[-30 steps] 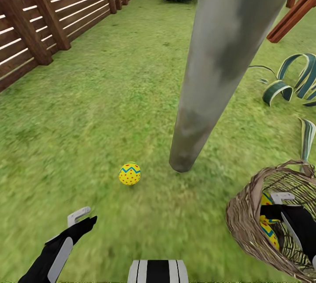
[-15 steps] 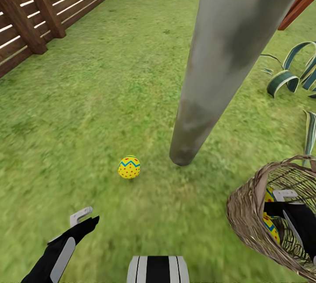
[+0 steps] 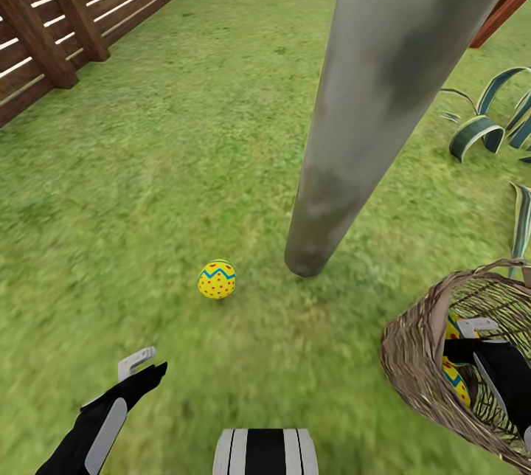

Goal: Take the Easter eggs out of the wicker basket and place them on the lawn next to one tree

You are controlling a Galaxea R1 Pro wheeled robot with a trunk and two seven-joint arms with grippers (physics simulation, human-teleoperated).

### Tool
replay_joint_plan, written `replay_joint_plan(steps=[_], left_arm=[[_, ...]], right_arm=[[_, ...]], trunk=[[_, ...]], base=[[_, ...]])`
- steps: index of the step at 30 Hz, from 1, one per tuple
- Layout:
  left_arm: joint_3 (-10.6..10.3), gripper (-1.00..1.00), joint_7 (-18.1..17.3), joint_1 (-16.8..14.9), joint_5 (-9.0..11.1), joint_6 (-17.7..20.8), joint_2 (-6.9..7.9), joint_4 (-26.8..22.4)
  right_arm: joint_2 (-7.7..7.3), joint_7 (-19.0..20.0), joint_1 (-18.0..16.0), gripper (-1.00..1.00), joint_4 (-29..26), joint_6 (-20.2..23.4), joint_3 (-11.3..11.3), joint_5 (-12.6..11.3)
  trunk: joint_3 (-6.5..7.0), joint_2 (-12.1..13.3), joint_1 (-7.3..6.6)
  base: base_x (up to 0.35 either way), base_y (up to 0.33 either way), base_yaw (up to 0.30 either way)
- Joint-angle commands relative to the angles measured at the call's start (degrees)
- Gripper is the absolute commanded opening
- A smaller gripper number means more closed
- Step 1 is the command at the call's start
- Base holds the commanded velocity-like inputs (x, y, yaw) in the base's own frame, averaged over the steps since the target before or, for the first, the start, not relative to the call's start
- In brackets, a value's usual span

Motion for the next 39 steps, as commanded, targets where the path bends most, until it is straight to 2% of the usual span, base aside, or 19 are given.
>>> replay_joint_plan(steps=[1,2,9,29,39], left_arm=[[-0.06,1.0,0.36,-0.03,0.6,0.27,0.0,-0.06],[-0.06,1.0,0.36,-0.03,0.6,0.27,0.0,-0.06],[-0.06,1.0,0.35,-0.03,0.56,0.27,-0.56,-0.03],[-0.06,1.0,0.35,-0.03,0.51,0.27,-0.61,-0.04],[-0.06,1.0,0.35,-0.03,0.51,0.32,-0.61,-0.15]], right_arm=[[0.06,0.62,0.07,1.0,-0.08,0.41,-0.04,-1.06],[0.06,0.64,0.07,-1.0,-0.08,0.41,-0.03,-1.06],[-0.11,0.66,0.07,-1.0,-0.08,0.41,-0.03,-1.09],[-0.11,0.71,0.07,-1.0,-0.13,0.61,-0.1,-1.39],[-0.55,1.03,0.07,-1.0,-1.84,1.07,-0.24,-1.42]], trunk=[[-0.05,-0.01,0.01],[-0.05,-0.01,0.01],[-0.05,-0.01,0.01],[-0.05,-0.01,0.01],[-0.05,-0.01,0.01]], base=[[0.0,0.0,0.0],[0.0,0.0,0.0],[0.0,0.0,0.0],[0.0,0.0,0.0],[0.0,0.0,0.0]])
